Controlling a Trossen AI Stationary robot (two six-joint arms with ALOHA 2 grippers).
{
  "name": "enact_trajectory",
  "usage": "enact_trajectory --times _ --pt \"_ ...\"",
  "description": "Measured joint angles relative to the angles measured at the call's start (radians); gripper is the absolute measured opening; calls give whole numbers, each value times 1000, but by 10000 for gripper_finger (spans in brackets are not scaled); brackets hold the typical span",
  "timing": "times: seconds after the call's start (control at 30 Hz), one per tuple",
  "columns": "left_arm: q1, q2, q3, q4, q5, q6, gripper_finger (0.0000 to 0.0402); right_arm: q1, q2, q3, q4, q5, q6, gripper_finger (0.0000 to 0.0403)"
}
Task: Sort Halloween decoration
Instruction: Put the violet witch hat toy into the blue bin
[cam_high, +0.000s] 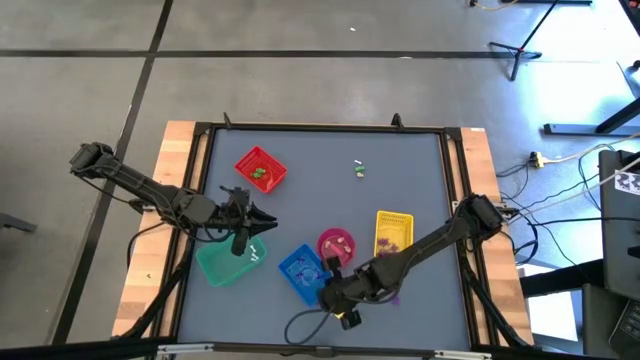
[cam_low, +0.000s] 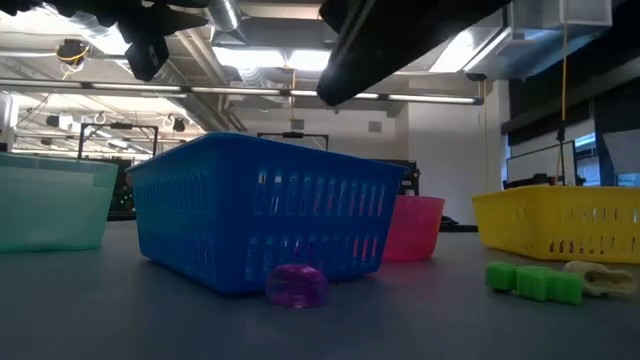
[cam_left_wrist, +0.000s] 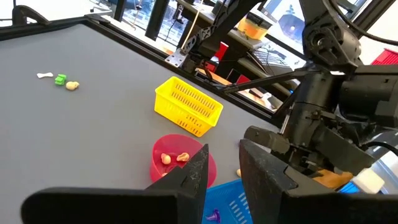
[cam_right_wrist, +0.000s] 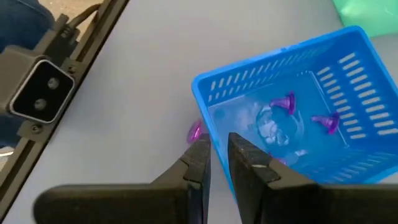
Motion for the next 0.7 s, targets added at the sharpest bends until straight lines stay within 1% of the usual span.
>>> enact_trajectory --times 0.2,0.3,0.43,0.53,0.6,0.7 --pt "0 0 0 0 0 0 76 32 -16 82 -90 -6 13 53" --pt "0 0 0 0 0 0 76 43 -16 84 -145 0 92 53" --pt "0 0 0 0 3 1 76 44 -10 84 -208 -55 239 53" --pt "0 0 0 0 28 1 76 49 -1 85 -246 -126 294 53" --pt "0 0 0 0 51 2 76 53 15 85 -235 -163 331 53" --pt "0 0 0 0 80 2 76 67 36 84 -217 -183 358 54"
